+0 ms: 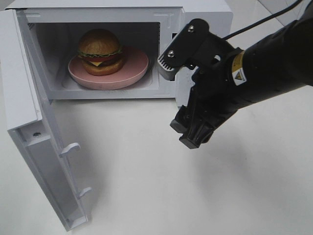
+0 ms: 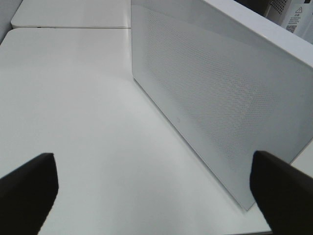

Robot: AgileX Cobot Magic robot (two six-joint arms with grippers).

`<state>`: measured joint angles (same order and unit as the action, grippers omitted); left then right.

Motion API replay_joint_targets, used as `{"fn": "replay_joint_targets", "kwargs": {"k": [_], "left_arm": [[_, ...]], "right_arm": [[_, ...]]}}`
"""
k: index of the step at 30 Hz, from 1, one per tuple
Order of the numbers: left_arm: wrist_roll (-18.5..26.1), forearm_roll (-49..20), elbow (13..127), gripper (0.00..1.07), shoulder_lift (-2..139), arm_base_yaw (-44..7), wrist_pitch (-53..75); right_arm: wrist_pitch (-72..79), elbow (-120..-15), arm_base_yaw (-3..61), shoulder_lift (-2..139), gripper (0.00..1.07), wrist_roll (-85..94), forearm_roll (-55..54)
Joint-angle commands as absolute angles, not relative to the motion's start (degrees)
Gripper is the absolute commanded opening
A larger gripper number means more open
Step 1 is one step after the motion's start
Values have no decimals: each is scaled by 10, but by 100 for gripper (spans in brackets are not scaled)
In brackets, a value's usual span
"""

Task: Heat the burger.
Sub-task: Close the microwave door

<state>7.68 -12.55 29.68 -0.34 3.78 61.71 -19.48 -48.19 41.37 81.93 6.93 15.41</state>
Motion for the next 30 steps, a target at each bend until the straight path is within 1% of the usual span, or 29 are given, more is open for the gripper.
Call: {"fn": "replay_joint_targets", "kwargs": {"k": [1, 2, 7, 11, 13, 18, 30], "left_arm": [[76, -128, 295, 100, -13, 38, 612], [76, -128, 295, 100, -13, 38, 612], [76, -128, 295, 100, -13, 38, 612], [76, -128, 295, 100, -13, 38, 612], [76, -128, 295, 100, -13, 38, 612], [76, -128, 295, 100, -13, 38, 612], [76, -128, 295, 100, -13, 38, 612]], "right_arm": [[-238, -473, 415, 794, 77, 24, 155], [-267, -468, 415, 775, 77, 4, 155], [-289, -453, 417, 732, 77, -19, 152], [-315, -434, 417, 691, 77, -19, 126], [-360, -429, 417, 665, 76, -20, 107], [-413, -429, 417, 630, 76, -25, 80], [-475, -419, 417, 555, 76, -60, 79]]}}
